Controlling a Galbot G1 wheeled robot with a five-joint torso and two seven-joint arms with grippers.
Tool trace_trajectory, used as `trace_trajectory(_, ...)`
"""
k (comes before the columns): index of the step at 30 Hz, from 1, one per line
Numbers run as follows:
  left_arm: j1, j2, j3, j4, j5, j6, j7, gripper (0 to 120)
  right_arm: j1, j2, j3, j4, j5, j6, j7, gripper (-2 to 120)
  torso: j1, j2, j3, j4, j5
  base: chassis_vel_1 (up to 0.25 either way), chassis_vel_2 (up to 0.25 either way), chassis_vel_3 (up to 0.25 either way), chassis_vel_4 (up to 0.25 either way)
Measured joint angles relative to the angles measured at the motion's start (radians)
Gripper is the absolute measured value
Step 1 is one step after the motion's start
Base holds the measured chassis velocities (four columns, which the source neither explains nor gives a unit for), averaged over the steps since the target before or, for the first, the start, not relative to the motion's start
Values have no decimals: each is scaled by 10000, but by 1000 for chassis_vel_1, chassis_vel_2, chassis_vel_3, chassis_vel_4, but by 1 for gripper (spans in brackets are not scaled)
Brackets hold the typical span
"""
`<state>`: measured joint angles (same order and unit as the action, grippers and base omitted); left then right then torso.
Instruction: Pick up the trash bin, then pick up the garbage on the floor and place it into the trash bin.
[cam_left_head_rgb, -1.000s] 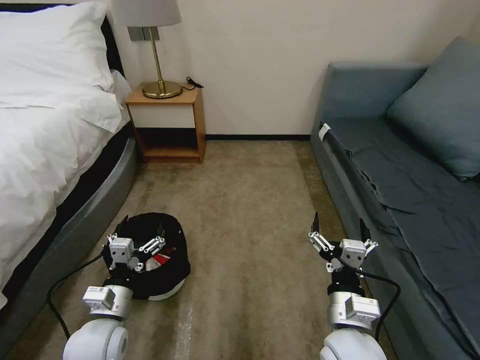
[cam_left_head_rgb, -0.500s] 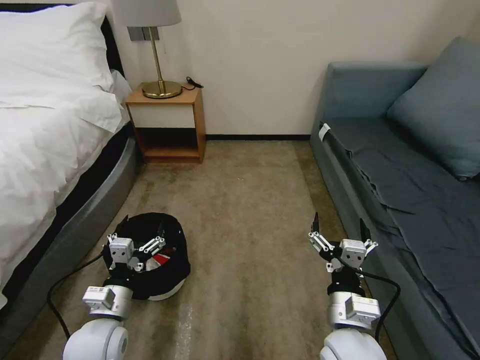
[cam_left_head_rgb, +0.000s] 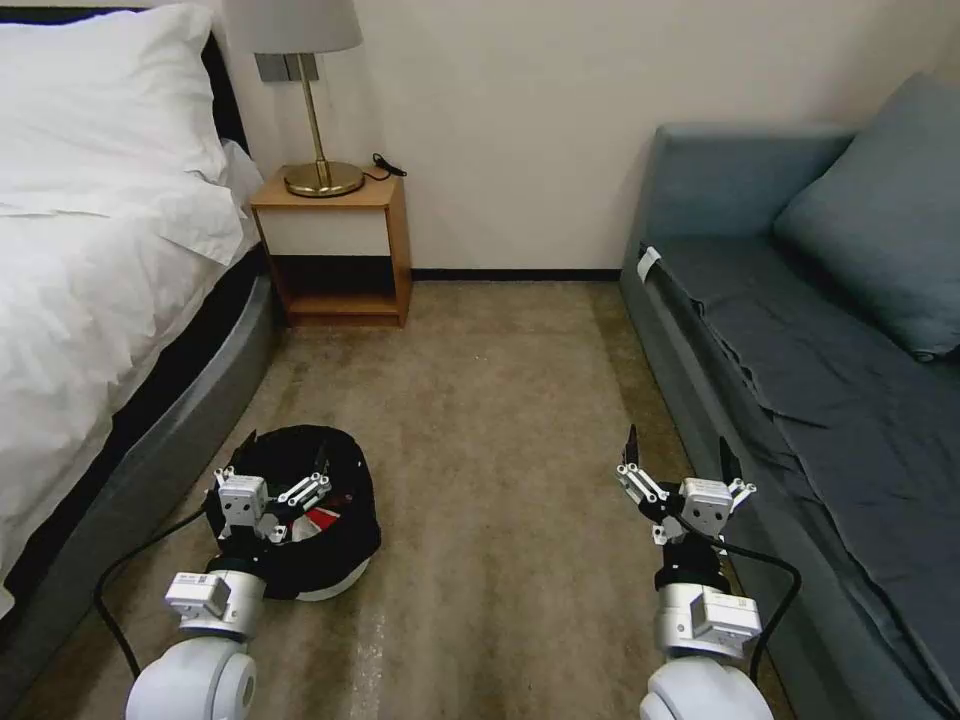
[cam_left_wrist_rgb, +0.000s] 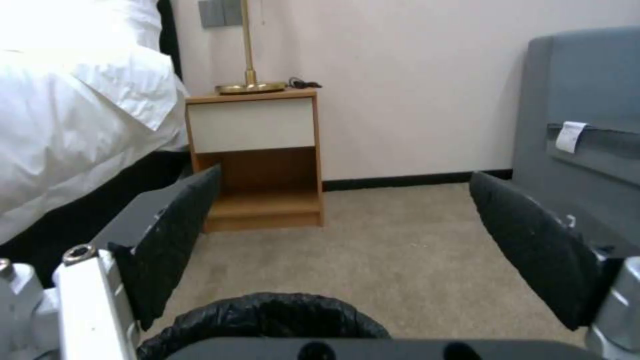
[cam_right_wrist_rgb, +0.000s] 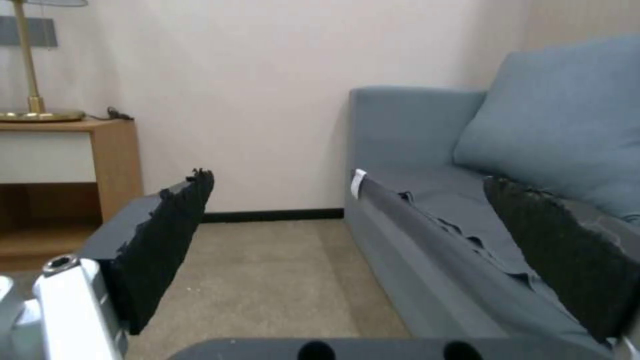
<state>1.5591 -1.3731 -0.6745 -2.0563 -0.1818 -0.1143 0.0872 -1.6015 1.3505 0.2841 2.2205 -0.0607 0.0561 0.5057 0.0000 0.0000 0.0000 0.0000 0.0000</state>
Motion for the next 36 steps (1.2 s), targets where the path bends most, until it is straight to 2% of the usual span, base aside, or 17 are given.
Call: trace_trajectory(36,0,0,0,0,0,0,0,100,0,0,0,0,0,0,0,100,0,-1,0,0,0,0,0,0,0)
